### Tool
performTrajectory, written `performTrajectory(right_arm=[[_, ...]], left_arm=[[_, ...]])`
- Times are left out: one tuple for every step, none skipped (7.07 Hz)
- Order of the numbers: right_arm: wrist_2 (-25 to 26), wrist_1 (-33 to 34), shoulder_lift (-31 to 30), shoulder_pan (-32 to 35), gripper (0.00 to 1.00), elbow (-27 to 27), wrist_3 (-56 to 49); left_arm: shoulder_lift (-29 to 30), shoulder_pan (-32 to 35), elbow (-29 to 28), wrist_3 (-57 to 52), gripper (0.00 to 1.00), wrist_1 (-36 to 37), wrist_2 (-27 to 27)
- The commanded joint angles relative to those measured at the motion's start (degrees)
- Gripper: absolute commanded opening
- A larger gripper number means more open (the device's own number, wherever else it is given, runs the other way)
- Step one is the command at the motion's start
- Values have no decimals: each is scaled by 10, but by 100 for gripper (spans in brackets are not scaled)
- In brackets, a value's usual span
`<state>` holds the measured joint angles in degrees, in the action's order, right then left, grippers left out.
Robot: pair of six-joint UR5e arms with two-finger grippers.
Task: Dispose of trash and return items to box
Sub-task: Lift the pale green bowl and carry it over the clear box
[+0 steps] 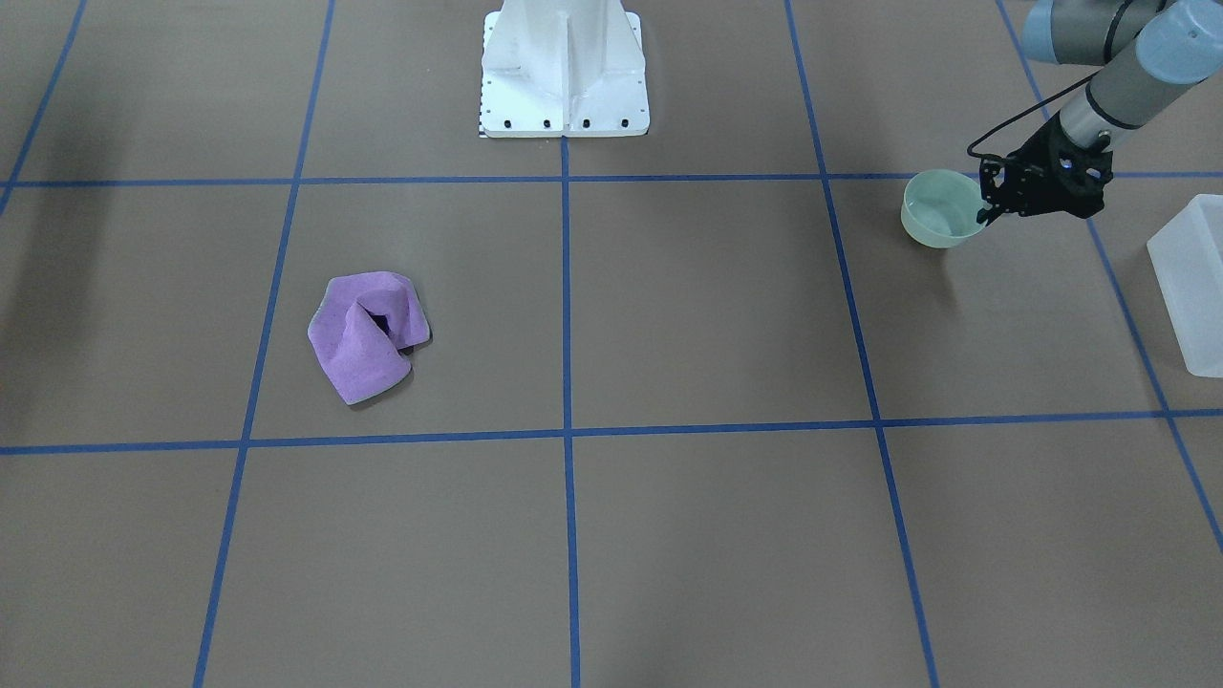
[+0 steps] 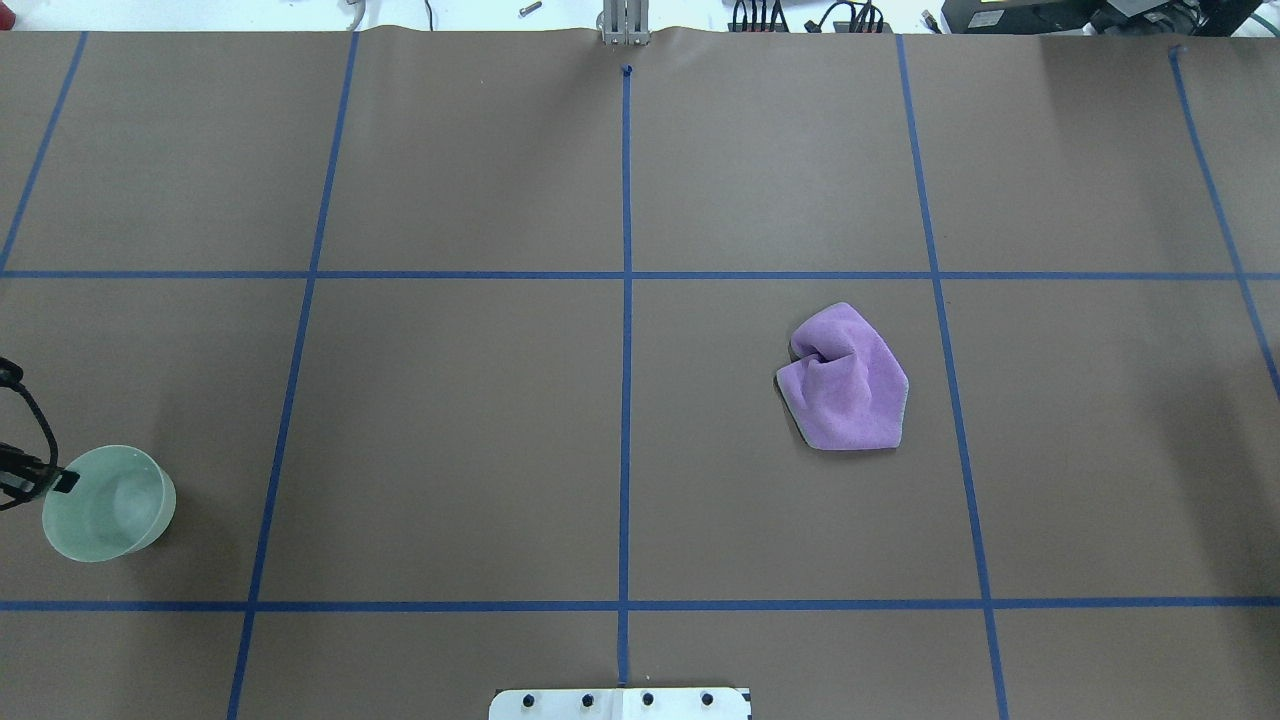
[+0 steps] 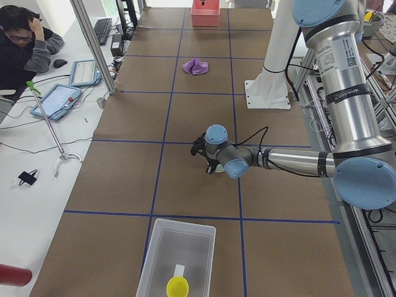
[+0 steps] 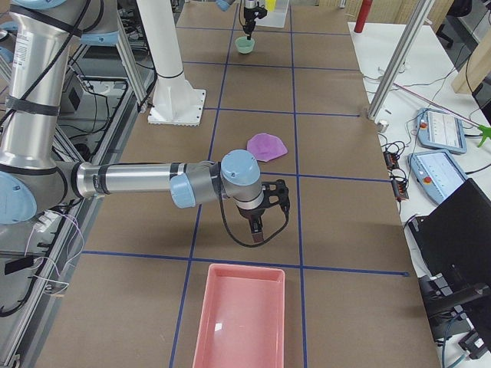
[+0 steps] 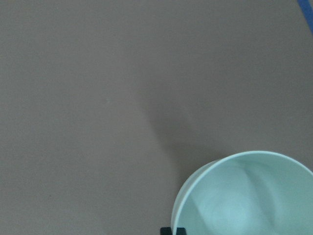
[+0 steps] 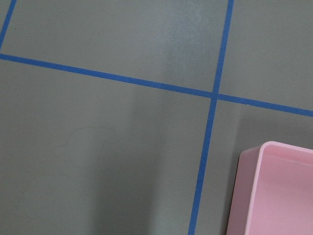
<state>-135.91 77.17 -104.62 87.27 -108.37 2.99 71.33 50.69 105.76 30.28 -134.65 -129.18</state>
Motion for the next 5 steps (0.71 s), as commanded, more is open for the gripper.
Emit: performTrajectory(right_arm=[[-1,0,0,0,100,2,0],[-1,0,0,0,100,4,0],[-1,0,0,0,100,4,0],[-1,0,-1,0,100,4,0],[-1,0,-1,0,100,4,-1]], left_arm=[[-17,103,3,-51,0,5,-73],[-16,161,-11,-135,0,47,-90],[-15,232,-10,-242,0,140,-105],[1,306,-12,-377,0,252,-103],[48,363,-20,-497,0,372,-100]])
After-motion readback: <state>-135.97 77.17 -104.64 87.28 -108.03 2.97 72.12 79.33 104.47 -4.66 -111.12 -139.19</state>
